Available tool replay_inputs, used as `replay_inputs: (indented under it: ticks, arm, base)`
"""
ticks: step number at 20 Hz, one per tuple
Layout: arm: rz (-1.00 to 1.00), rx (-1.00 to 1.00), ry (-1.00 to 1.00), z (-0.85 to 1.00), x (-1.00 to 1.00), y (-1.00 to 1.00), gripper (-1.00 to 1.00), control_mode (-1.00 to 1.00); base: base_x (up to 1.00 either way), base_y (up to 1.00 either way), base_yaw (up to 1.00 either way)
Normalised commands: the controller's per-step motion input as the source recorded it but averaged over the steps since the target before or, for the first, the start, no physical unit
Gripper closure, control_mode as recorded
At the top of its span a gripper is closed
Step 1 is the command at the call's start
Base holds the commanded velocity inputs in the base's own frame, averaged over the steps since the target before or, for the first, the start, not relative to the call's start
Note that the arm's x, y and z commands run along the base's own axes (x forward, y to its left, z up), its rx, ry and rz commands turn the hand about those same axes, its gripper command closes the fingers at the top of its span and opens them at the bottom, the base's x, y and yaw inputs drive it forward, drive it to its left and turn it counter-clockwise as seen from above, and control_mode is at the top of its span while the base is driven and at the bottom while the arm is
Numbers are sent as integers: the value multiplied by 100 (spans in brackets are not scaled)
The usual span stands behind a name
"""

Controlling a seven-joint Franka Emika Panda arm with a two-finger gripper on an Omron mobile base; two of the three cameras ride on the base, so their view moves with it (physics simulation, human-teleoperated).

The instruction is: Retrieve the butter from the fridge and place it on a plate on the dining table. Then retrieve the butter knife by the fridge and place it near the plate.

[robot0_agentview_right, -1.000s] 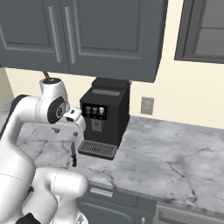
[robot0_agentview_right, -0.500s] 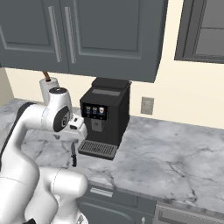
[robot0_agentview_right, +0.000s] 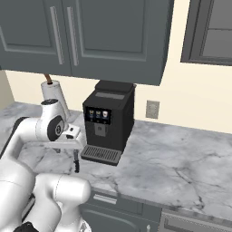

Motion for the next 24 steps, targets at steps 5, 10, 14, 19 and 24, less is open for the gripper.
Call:
replay_inputs:
  ticks: [5,10,14,19,24]
  arm:
    - [5,0,0,-71,24,6,-100,-100]
    - [8,0,0,-26,11,0,-100,-100]
    - [1,0,-1,-30,0,-4,-100,-100]
    - [-2,0,0,-46,13,-8,-100,-100]
    - [-13,0,0,-49,15,-20,-100,-100]
  base:
    - [0,0,0]
    - [0,0,0]
    - [0,0,0]
    - [0,0,0]
    - [0,0,0]
